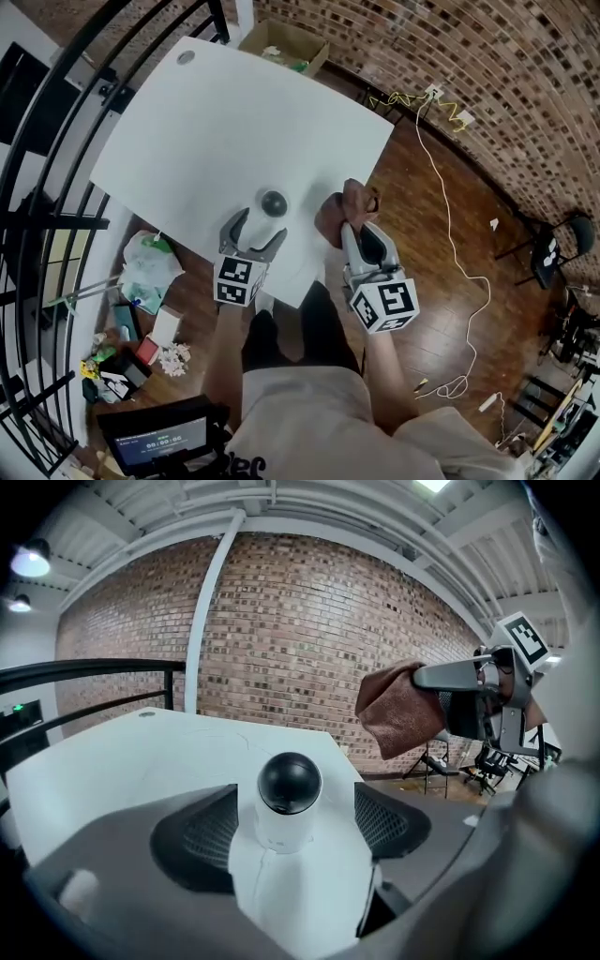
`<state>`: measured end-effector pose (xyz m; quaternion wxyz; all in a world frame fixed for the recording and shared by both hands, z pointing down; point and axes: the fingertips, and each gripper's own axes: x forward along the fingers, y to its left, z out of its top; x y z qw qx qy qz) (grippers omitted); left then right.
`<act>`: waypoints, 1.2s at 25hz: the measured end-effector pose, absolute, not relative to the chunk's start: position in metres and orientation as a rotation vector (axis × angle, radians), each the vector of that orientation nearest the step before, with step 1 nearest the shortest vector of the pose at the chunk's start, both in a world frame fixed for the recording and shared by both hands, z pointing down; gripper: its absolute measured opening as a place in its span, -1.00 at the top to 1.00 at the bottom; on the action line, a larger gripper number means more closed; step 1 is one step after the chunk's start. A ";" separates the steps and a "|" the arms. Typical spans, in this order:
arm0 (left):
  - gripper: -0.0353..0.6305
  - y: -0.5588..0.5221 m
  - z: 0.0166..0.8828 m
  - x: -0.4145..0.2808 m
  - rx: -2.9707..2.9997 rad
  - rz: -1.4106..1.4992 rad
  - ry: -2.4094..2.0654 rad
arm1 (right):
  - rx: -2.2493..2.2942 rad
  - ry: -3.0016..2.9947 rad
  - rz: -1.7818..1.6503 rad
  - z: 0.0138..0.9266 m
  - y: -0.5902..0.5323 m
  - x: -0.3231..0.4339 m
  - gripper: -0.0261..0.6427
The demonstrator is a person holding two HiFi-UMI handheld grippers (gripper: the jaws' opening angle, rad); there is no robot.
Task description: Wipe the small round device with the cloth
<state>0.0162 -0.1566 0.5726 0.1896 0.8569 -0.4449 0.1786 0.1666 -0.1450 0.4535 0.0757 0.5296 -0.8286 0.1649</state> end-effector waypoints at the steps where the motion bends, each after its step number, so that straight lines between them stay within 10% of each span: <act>1: -0.34 -0.159 0.577 0.017 2.412 0.505 -1.241 | 1.585 -2.485 0.496 0.455 -0.146 0.165 0.80; 30: -0.48 -0.200 0.659 0.052 2.382 0.747 -1.267 | 1.597 -2.442 0.521 0.473 -0.152 0.190 0.80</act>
